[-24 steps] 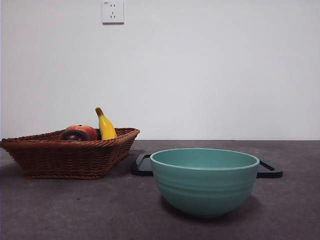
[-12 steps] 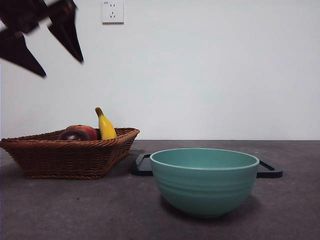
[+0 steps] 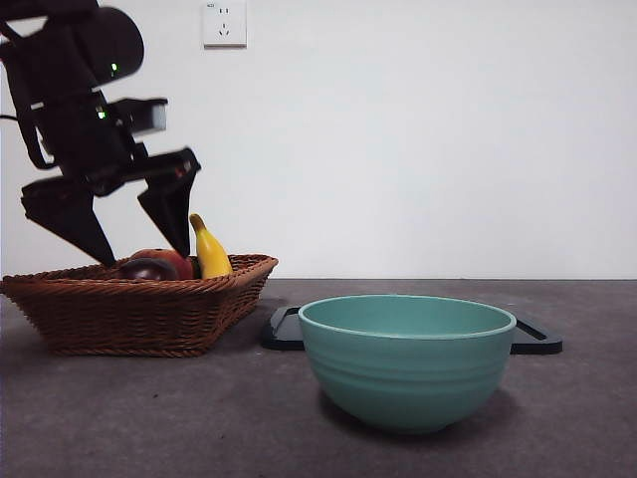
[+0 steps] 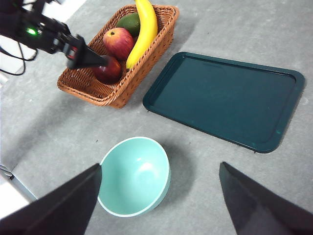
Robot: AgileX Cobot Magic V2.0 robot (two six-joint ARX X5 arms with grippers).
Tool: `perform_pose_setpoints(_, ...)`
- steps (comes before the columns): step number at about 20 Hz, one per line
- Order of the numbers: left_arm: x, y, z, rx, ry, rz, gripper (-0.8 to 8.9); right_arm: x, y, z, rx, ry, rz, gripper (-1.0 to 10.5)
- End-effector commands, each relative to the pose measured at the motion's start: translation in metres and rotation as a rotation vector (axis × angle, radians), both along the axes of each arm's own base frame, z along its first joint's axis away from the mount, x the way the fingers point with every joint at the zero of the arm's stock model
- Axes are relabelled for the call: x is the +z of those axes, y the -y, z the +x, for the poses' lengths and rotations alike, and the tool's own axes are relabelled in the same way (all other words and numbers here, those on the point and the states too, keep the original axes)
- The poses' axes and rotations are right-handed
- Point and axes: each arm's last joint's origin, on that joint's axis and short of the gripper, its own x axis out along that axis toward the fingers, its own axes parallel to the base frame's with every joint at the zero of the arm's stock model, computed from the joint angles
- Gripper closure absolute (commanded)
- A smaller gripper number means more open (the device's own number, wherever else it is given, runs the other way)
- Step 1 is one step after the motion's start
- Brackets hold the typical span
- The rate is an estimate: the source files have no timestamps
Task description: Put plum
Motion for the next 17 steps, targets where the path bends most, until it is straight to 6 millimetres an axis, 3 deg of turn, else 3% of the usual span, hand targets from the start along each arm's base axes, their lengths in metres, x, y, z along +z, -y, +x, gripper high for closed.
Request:
perform_pose_setpoints(1,-0.007,0.004,0.009,-0.015,0.003,0.012,3.22,0.005,-0.001,0.0,-0.001,0.009,0.007,5.6)
perform_pose_setpoints(13,-0.027,0.007,0.017,-0.014,-0.044,0.023,3.3,0.005,-0.001,0.0,-0.001,0.009,0.008,5.6)
perform_pose_setpoints(17,-0.027,0.007,0.017,-0.014,-0.044,0.024,5.0,0.005,-0.001,0.0,-0.001,0.01,0.008,5.6)
